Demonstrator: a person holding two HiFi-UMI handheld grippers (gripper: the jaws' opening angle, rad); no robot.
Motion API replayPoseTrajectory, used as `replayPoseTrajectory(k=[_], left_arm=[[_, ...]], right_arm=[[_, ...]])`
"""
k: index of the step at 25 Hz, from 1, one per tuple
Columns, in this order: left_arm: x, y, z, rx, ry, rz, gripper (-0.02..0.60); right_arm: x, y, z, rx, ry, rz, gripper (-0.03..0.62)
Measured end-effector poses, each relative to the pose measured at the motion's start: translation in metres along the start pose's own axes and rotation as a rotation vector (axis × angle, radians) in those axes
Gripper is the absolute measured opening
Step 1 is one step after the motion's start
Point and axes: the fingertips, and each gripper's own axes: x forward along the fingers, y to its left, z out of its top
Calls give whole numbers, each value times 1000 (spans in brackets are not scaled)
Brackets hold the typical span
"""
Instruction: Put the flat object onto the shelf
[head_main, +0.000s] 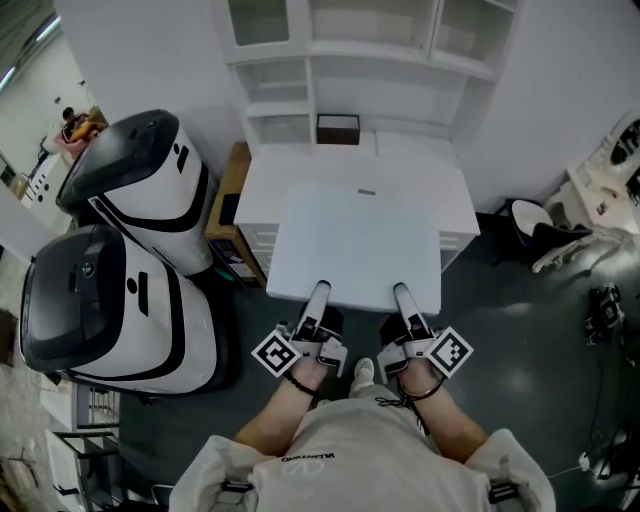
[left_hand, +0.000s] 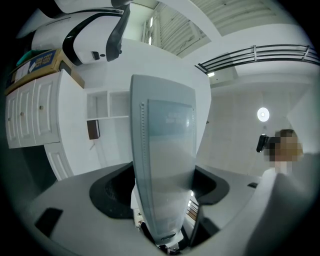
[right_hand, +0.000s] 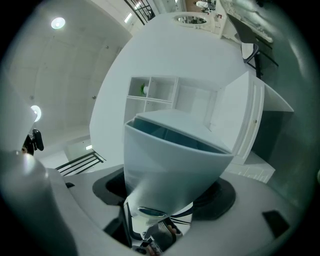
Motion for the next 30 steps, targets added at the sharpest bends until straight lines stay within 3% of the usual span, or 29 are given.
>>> replayPoseTrajectory(k=[16, 30], left_arm=[[127, 37, -21, 60, -40, -1, 328], [184, 70, -13, 62, -36, 5, 329]], right_arm=[[84, -33, 113, 21, 60, 71, 351], [134, -58, 149, 16, 69, 61, 351]])
